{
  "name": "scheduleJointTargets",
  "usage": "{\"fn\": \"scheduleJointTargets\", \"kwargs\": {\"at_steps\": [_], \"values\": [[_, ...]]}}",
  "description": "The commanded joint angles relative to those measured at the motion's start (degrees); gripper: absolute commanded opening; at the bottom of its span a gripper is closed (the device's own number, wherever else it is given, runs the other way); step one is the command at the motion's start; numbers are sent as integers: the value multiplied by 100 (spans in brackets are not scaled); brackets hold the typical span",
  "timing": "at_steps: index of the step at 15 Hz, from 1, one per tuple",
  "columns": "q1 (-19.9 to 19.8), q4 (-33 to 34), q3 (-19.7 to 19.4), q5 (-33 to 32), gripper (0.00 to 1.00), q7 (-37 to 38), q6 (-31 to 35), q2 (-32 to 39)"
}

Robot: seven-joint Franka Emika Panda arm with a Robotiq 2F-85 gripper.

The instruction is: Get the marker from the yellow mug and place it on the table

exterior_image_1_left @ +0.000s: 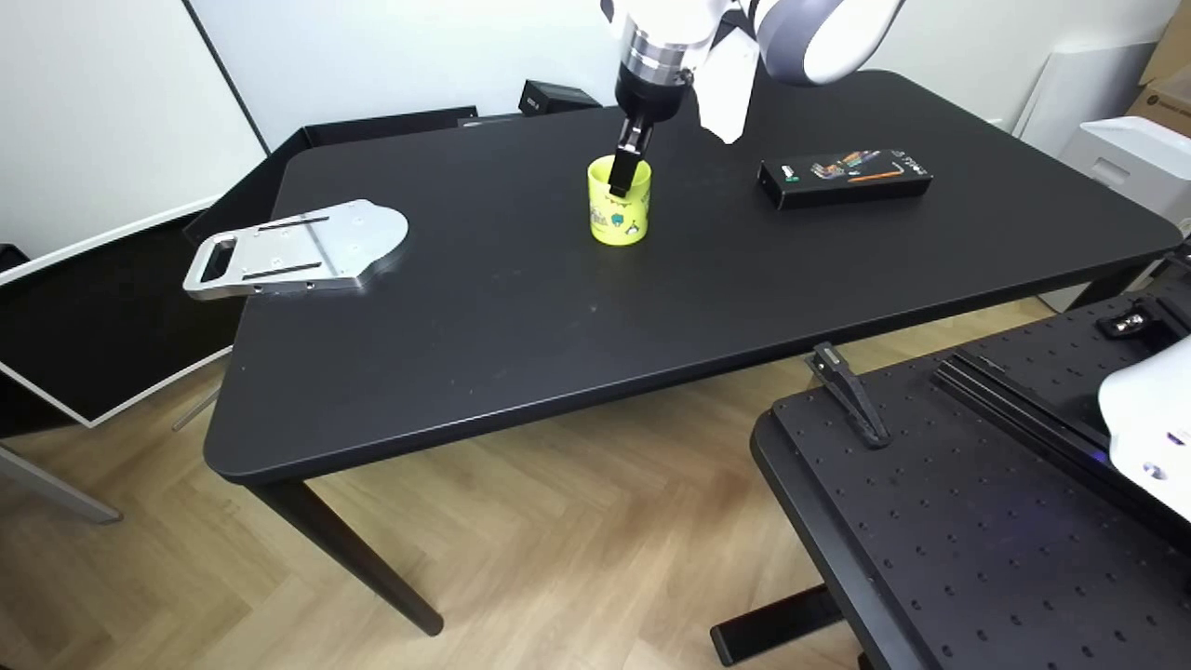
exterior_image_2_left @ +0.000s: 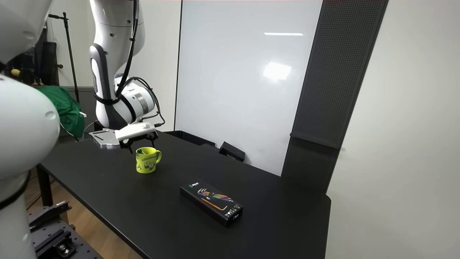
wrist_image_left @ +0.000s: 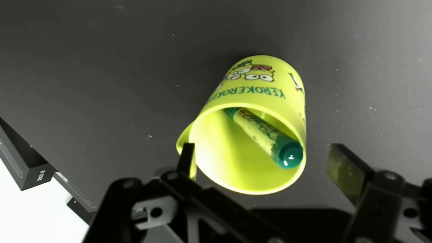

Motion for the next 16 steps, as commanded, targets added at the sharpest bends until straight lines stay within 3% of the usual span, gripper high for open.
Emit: {"fn": "scheduleJointTargets", "kwargs": {"at_steps": [1,5,6,7,16], "values": [[-3,-76,41,106,100,-31,-166,-191],[-13,-91,68,145,100,-51,-233,-237],[-20,-94,82,154,75,-78,-231,-238],[-20,-97,89,166,74,-109,-243,-237],[-49,-114,148,393,11,-193,-207,-205]]}}
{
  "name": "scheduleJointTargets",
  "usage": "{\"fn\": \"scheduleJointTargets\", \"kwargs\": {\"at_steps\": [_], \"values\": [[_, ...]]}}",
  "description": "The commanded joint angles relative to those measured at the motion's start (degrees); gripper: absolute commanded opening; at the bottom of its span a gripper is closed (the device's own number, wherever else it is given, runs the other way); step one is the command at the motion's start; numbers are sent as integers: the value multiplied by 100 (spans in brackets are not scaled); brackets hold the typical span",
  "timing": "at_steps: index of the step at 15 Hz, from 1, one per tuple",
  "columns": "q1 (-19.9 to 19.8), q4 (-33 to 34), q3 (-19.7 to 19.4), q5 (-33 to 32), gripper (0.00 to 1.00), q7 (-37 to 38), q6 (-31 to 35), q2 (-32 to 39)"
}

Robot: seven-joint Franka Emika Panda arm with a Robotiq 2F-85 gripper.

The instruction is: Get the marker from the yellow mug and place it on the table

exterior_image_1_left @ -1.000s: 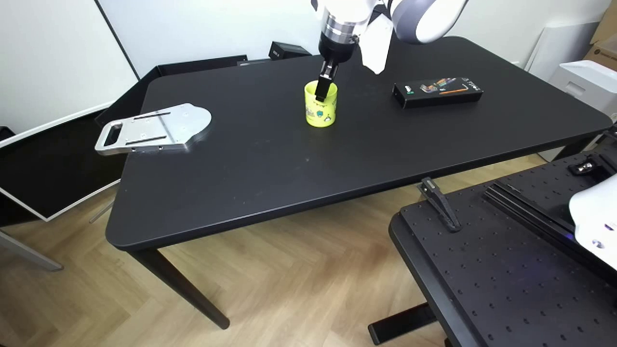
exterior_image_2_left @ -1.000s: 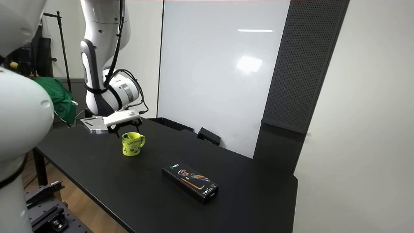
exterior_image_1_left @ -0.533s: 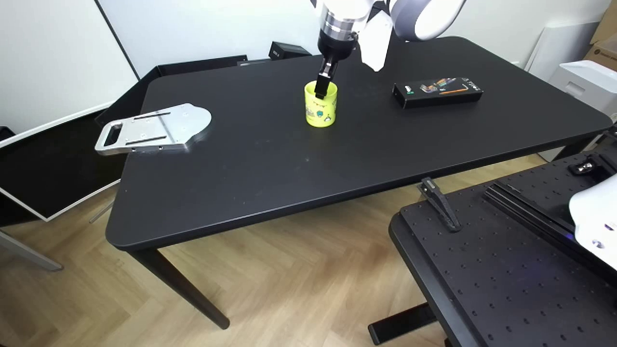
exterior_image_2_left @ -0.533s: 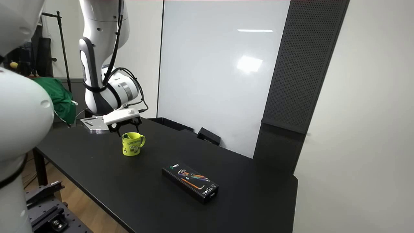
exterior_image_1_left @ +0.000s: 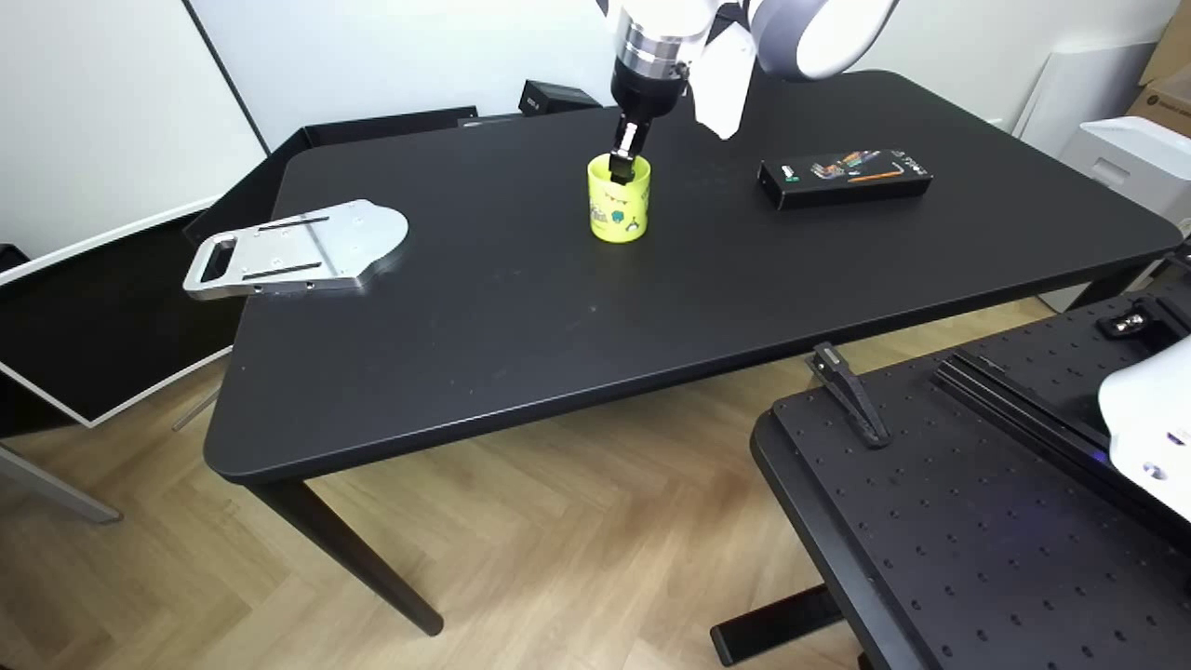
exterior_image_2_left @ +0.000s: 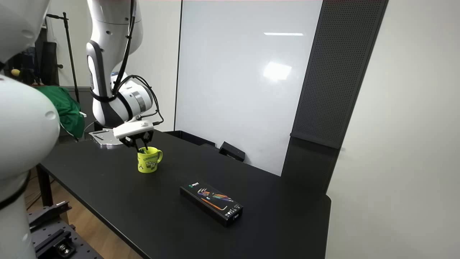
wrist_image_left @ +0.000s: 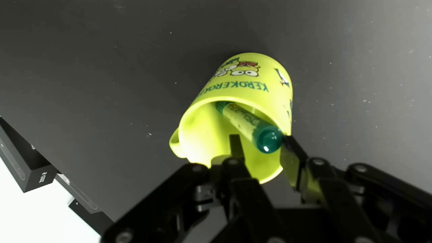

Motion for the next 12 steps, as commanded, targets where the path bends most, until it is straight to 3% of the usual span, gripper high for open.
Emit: {"fn": "scheduleJointTargets", "kwargs": {"at_steps": [1,2,4,12], "values": [[-52,-89,55,125,5,-64,-76,-120],[-54,-90,61,156,0,-69,-75,-125],[-66,-93,68,210,5,-86,-80,-122],[-196,-134,204,754,5,-345,-242,-374]]}}
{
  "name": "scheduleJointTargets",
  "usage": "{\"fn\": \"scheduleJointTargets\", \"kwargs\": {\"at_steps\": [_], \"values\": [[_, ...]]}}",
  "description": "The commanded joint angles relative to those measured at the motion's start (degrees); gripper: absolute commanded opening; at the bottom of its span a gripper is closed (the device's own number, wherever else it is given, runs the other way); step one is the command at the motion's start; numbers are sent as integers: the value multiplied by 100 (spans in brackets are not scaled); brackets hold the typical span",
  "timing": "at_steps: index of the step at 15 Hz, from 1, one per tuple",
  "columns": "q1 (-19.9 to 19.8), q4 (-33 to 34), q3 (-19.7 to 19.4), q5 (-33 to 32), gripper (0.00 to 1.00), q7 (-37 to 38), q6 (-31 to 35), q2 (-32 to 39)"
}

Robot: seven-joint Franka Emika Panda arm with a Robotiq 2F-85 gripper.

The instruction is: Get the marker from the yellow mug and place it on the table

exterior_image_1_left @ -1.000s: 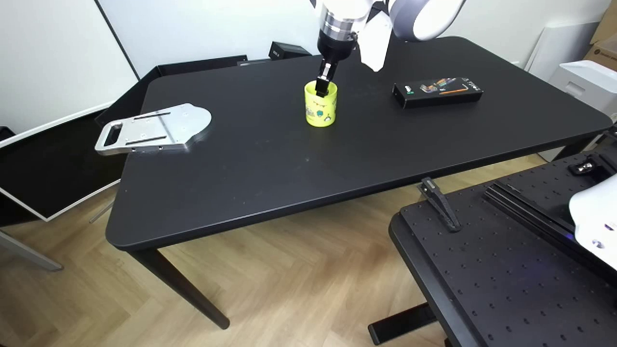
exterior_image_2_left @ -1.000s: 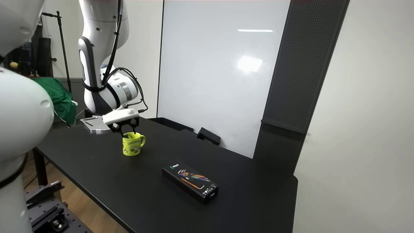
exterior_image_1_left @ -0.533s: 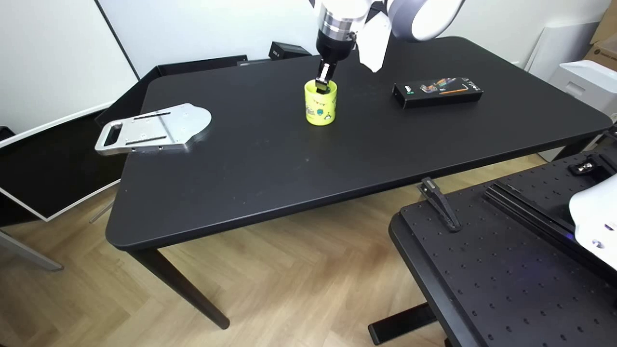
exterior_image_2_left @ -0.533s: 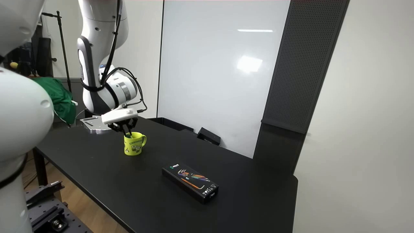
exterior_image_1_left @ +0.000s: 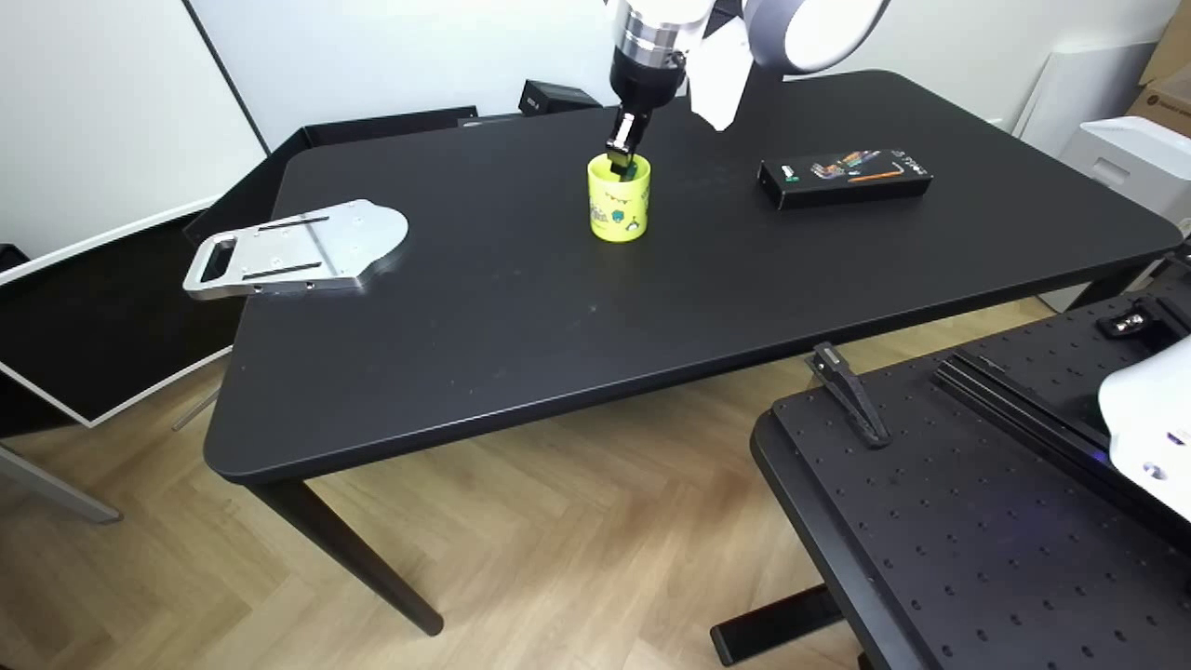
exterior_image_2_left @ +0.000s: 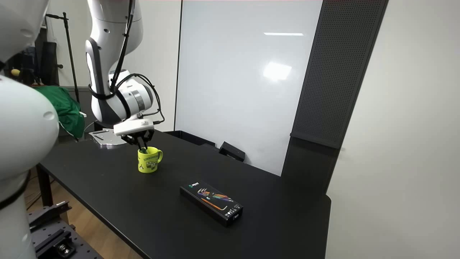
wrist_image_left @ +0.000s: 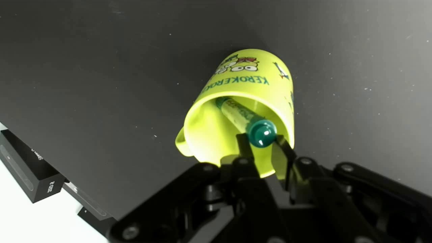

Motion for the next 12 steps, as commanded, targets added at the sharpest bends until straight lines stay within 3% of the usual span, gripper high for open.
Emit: {"fn": "scheduleJointTargets", "kwargs": {"at_steps": [1,8,11,12], "values": [[-114,-129,130,276,5,-167,-237,-359],[-354,-258,388,1055,5,-759,-431,-719],[-652,-381,665,1727,5,-1312,-438,-864],[-497,-455,497,2286,5,-1695,-343,-948]]}}
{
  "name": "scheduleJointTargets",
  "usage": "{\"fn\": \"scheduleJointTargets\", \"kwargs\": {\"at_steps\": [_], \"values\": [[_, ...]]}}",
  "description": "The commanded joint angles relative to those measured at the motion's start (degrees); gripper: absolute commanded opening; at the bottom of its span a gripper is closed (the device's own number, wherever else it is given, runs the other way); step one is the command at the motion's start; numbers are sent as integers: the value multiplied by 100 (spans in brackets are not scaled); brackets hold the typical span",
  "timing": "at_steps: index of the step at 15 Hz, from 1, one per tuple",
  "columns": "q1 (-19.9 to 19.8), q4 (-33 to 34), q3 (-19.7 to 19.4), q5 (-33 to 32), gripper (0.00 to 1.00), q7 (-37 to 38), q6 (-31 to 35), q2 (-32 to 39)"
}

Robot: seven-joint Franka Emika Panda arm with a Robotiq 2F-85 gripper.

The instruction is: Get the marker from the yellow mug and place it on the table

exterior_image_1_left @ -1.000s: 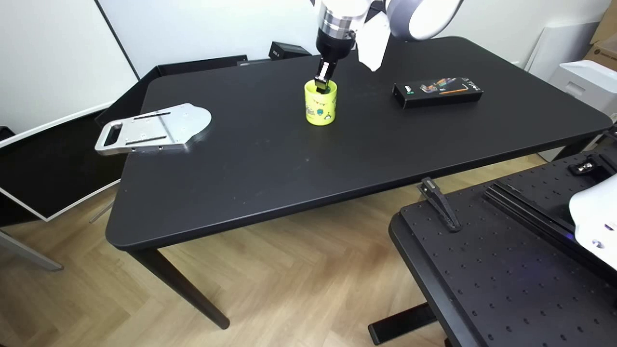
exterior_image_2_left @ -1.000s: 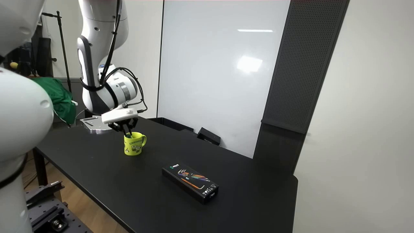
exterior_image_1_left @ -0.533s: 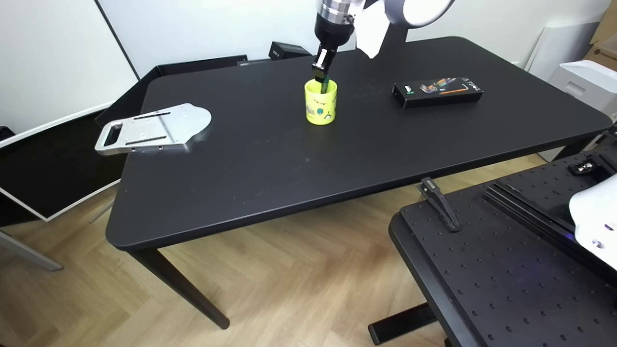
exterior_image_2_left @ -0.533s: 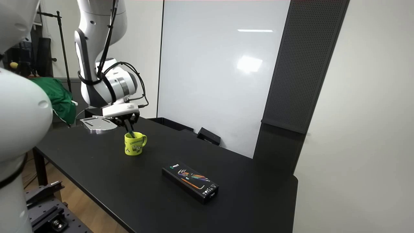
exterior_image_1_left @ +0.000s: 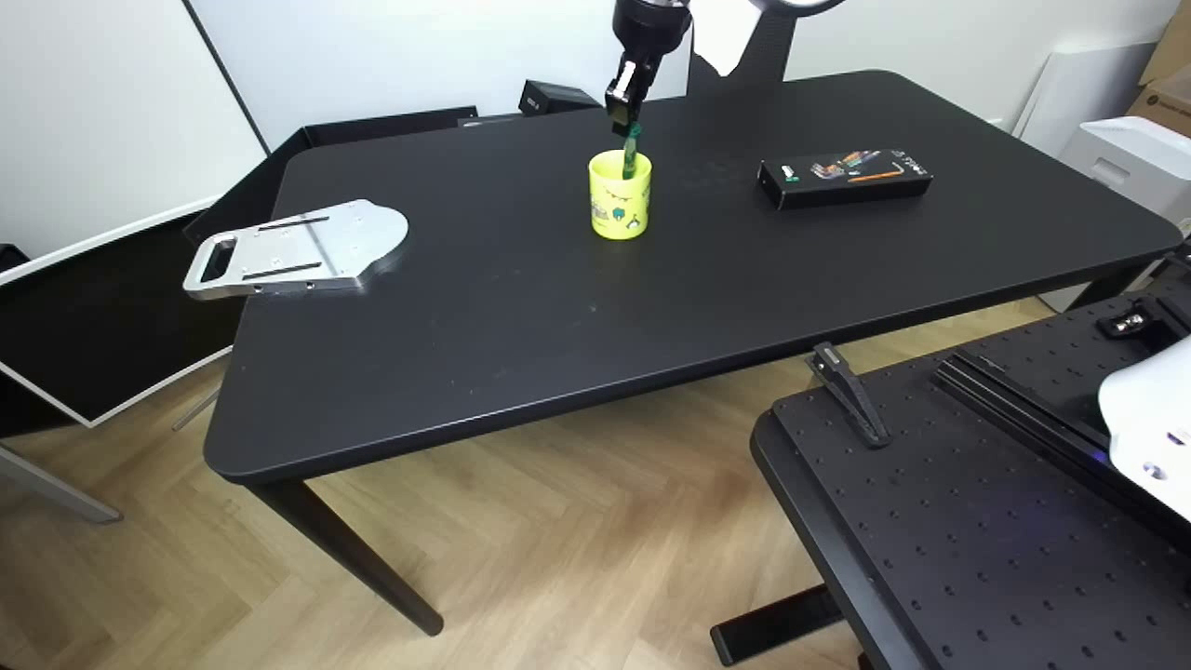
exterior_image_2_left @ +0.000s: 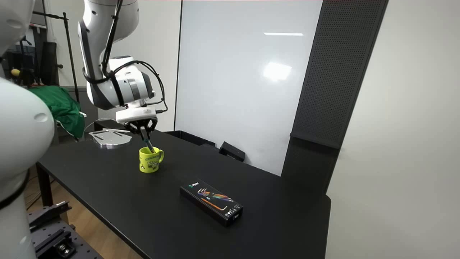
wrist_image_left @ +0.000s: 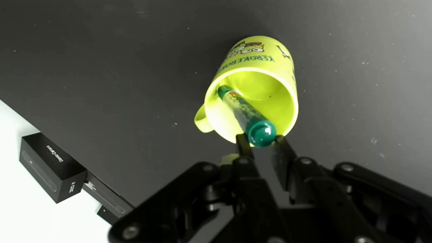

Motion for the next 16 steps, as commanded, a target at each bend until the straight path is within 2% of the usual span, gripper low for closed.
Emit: {"fn": "scheduleJointTargets", "kwargs": {"at_steps": [1,3,6,11,16], "values": [[-142,-297,92,1247,5,-932,0,-390],[-171,-328,120,2039,5,-1517,-92,-494],[-177,-386,77,2721,5,-1999,-271,-748],[-215,-576,-54,3122,5,-2309,-624,-1229],[-323,-862,-259,3227,5,-2438,-858,-1645]]}}
